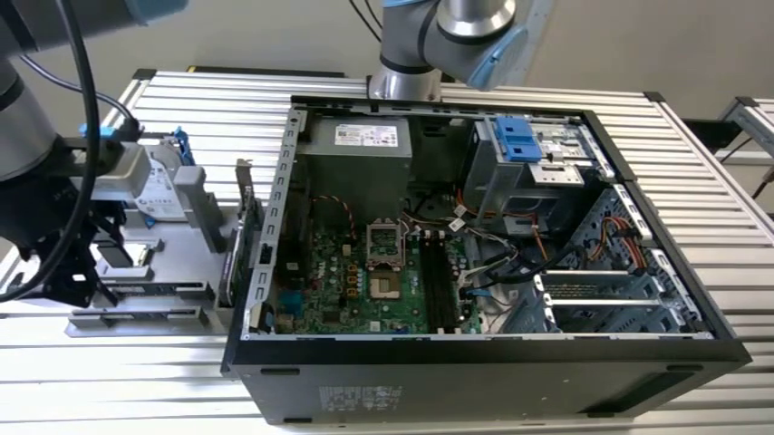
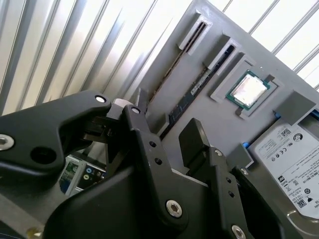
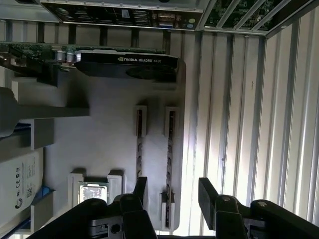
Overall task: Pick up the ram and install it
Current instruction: 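Pick up the ram and move it above insertion slot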
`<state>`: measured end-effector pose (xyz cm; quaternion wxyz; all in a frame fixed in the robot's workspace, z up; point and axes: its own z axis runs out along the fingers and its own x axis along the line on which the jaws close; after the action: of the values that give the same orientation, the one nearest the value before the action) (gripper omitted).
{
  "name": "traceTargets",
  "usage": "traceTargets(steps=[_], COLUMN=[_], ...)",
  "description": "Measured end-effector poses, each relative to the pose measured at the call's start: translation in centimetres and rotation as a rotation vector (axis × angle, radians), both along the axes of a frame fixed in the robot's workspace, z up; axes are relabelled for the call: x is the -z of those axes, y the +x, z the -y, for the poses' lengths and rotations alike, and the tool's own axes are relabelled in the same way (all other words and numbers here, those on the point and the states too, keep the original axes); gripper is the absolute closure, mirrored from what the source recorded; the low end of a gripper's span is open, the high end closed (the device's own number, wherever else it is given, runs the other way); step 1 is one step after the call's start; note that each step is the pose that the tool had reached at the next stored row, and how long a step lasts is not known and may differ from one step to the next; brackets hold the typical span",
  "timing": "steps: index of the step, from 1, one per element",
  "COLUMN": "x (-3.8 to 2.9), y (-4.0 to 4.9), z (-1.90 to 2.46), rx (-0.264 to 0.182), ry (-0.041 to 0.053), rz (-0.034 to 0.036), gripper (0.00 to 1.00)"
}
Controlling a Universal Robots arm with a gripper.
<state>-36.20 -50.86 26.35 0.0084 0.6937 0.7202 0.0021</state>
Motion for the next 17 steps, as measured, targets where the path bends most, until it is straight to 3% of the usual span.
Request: traceTargets(steps=[17], x=[1.54], y=[0.0], z=[0.49], rx=[0.0], ry=[0.0], rz=[0.0], gripper=[0.0])
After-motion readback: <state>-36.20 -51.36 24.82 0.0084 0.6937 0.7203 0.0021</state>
